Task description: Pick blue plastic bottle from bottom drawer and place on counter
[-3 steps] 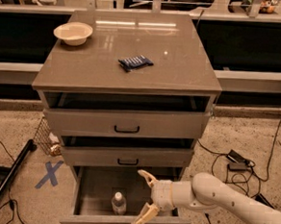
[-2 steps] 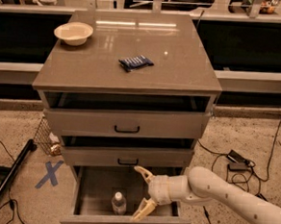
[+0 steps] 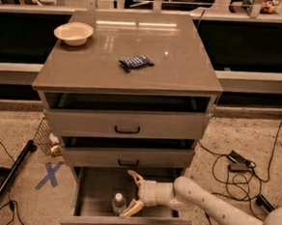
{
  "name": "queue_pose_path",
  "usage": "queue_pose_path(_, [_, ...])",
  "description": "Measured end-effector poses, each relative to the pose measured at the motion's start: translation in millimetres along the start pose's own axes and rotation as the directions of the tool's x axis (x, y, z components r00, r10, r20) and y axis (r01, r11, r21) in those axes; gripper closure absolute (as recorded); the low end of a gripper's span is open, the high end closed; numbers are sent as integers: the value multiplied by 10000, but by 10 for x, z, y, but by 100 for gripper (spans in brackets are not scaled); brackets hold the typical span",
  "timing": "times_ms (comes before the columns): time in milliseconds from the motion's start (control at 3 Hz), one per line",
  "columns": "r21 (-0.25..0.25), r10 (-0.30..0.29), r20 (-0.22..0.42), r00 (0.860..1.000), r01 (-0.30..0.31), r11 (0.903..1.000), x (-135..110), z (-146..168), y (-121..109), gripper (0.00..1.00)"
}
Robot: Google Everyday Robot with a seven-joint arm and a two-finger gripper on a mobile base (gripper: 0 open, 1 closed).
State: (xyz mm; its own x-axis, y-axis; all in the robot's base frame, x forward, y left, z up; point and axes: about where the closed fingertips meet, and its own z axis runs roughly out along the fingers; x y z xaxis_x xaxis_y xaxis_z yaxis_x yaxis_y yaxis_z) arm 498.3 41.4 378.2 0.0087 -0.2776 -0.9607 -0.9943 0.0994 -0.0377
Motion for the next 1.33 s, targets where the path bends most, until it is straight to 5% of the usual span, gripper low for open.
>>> queue_pose_path(667, [649,859,-150,9962,-848,9943,825,240,-94,0])
queue_pose_path(1333, [913,1275,-165,9917,-1255,9879,1093,542,-160,0])
